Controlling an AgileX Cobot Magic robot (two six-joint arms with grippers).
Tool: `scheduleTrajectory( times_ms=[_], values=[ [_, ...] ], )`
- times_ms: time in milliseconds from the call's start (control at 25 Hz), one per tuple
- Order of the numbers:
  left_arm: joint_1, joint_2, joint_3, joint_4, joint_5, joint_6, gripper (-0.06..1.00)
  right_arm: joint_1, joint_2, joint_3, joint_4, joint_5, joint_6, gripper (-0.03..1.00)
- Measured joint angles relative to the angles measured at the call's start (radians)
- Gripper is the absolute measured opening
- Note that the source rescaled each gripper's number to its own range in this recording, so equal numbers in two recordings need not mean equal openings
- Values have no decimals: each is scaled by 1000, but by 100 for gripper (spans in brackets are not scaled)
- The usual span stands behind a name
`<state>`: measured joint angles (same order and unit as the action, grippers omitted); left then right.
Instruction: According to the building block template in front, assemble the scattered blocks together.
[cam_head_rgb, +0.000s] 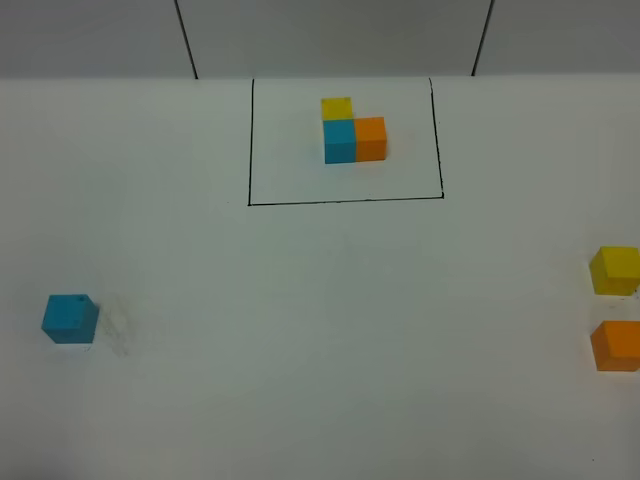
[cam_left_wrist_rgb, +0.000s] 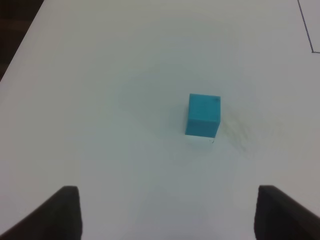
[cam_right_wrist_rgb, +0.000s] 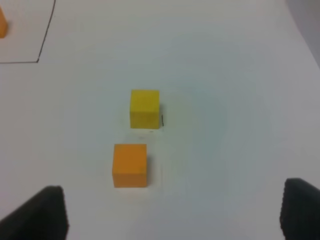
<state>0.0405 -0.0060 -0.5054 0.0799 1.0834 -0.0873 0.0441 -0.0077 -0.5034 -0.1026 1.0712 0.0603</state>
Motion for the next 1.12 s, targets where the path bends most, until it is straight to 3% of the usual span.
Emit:
scheduleTrajectory(
  times_ms=[1120],
  values=[
    [0, 16, 0, 0, 0, 0, 60, 0, 0, 0, 0, 0, 0, 73]
  ],
)
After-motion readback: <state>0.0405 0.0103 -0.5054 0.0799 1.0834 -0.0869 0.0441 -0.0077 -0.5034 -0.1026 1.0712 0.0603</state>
